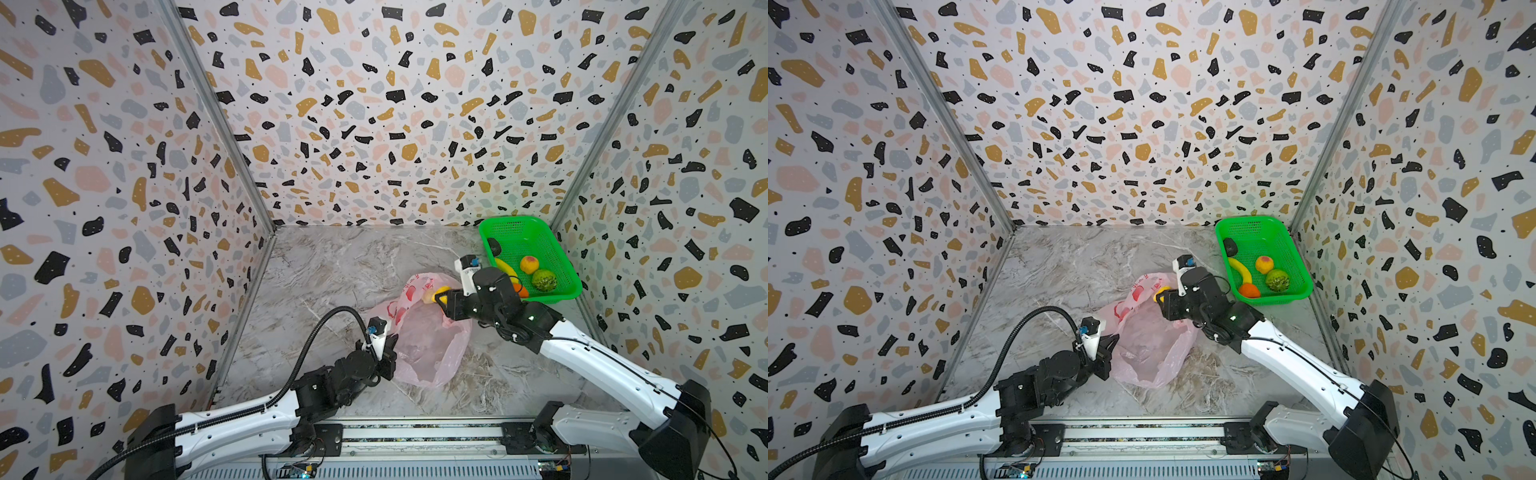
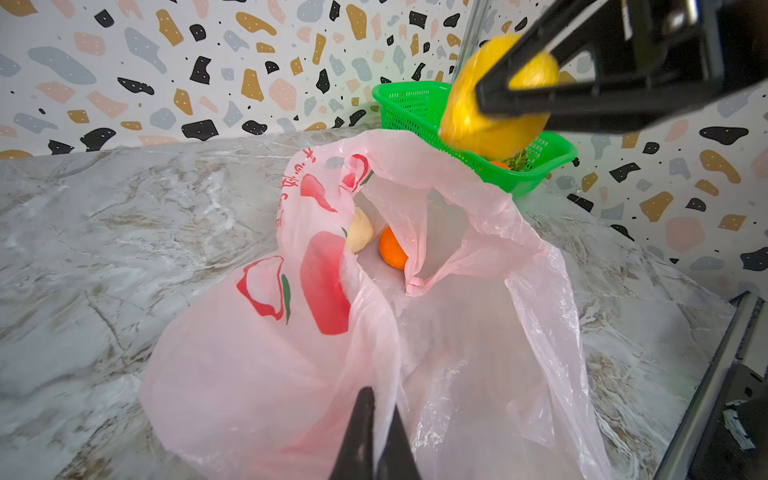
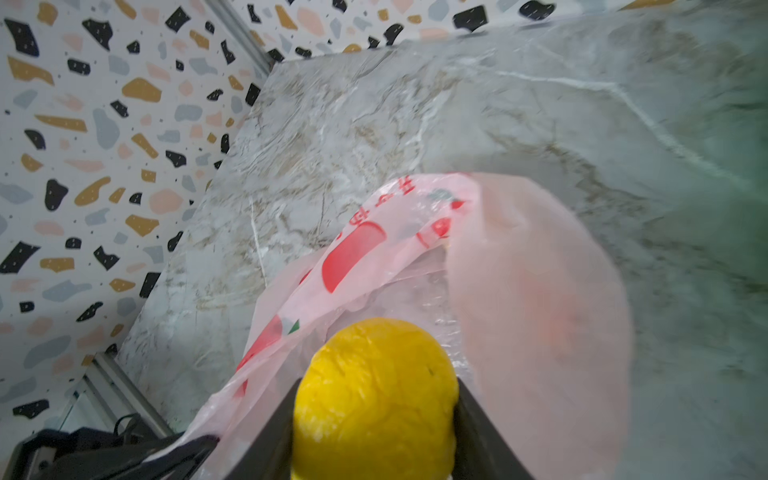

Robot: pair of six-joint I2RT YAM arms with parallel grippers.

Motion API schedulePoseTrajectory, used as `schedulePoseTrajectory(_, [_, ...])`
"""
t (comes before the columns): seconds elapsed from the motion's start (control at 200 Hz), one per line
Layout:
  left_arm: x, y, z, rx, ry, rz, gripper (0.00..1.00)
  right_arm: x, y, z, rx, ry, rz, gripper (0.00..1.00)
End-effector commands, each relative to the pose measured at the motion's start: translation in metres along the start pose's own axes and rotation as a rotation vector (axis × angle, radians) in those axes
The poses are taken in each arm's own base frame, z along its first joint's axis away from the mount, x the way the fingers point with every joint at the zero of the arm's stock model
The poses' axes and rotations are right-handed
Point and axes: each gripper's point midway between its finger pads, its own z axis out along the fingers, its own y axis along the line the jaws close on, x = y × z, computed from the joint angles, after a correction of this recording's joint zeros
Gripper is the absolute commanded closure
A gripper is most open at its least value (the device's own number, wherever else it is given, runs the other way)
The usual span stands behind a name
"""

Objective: Untie the knot of the plastic bag and take out the fruit
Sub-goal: 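Carry the lemon to the green basket and open the right gripper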

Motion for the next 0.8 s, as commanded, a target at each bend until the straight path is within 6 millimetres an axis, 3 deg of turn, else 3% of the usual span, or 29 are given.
schedulePoseTrajectory(0.0, [-0.012,-0.005,0.0,0.014,-0.038,-0.01,1.0,-0.027,-0.029,-0.013,0.069,-0.044,-0.012,0.55])
schedulePoseTrajectory(0.205, [-0.011,-0.004,-0.001,0.012,-0.037,-0.013,1.0,-0.073,-0.122,-0.005,0.224,-0.148,0.097,0.55])
schedulePoseTrajectory(0.496, [-0.011,0.0,-0.005,0.002,-0.036,-0.016,1.0,-0.099,-0.249,0.012,0.443,-0.228,0.258,0.55])
schedulePoseTrajectory(0.651, [-0.011,0.001,-0.005,-0.001,-0.04,-0.021,1.0,-0.097,-0.297,0.036,0.51,-0.178,0.305,0.55])
schedulePoseTrajectory(0.791, [-0.01,0.002,-0.005,-0.004,-0.041,-0.024,1.0,-0.101,-0.316,0.049,0.541,-0.173,0.315,0.54])
